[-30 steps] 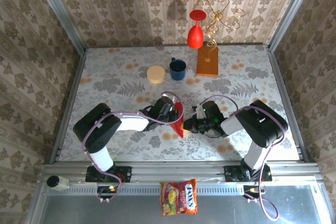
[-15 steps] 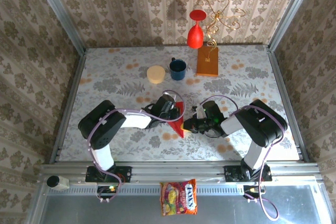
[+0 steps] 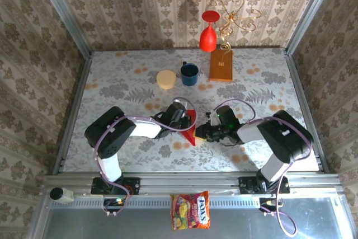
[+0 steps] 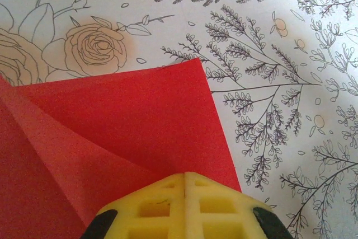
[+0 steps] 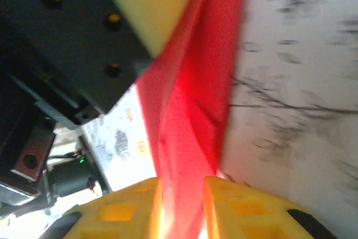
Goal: Fold a paper plane with a square sheet of paper (pick it up from the middle)
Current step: Fourth fold the wing at the center of the table.
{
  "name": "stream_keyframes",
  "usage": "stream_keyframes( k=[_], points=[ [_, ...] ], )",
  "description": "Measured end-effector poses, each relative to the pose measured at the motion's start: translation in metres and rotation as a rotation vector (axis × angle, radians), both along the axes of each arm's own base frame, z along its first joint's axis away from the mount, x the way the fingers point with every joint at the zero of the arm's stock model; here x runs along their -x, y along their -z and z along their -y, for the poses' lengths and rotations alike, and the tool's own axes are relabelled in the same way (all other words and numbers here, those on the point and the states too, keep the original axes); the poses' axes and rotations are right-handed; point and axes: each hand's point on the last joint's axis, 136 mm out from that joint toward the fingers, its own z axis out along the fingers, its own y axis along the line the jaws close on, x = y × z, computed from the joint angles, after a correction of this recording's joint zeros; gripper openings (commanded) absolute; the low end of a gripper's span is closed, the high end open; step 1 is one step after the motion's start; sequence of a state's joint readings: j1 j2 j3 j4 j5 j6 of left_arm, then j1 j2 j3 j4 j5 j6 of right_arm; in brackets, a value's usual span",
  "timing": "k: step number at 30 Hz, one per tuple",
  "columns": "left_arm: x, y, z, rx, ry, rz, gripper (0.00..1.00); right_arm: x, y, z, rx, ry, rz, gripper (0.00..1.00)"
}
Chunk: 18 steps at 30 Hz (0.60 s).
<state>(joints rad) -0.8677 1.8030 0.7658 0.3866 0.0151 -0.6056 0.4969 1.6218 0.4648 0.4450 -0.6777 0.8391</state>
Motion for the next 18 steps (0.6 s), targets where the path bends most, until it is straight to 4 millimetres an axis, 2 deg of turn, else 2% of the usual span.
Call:
stream_keyframes(
  k=[4, 7, 10, 14, 18],
  points=[
    [0.0, 0.0, -0.001, 0.009, -0.002, 0.006, 0.0, -0.003, -0.016, 0.012, 0.058, 0.013, 0.027, 0.2],
    [0.0, 0.0, -0.001, 0.012, -0.004, 0.009, 0.0, -0.012, -0.034, 0.008, 0.057, 0.0, 0.064, 0.13],
    [0.0, 0.0, -0.001, 0.014, -0.005, 0.011, 0.0, -0.017, -0.043, 0.002, 0.052, -0.015, 0.082, 0.1],
    [0.0, 0.0, -0.001, 0.015, -0.007, 0.01, 0.0, -0.016, -0.042, -0.015, 0.055, -0.057, 0.073, 0.07],
    [0.0, 0.0, -0.001, 0.016, -0.007, 0.009, 0.0, -0.01, -0.029, -0.03, 0.069, -0.096, 0.038, 0.05]
  ],
)
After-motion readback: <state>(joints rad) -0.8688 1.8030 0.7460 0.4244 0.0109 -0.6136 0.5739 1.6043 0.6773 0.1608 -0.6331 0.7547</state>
